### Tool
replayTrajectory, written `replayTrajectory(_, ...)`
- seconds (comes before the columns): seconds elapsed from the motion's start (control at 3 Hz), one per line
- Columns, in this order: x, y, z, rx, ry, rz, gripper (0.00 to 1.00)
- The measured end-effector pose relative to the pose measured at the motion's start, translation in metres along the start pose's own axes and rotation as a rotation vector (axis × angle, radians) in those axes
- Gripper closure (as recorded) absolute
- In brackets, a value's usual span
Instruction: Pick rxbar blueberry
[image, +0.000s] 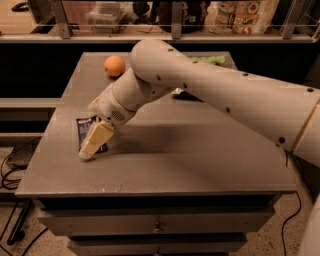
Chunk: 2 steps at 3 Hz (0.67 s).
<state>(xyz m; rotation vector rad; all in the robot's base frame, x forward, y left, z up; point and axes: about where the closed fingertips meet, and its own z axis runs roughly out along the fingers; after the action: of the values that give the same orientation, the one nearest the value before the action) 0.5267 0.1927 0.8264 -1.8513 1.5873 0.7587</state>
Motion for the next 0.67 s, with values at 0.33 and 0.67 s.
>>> replayTrajectory(0.33,0.0052,0.0001,-0.0034,0.01,0.008,0.009,0.4)
replayTrajectory(0.67,0.0089,0.0006,-0.0076,0.02,0.01,0.019,0.64)
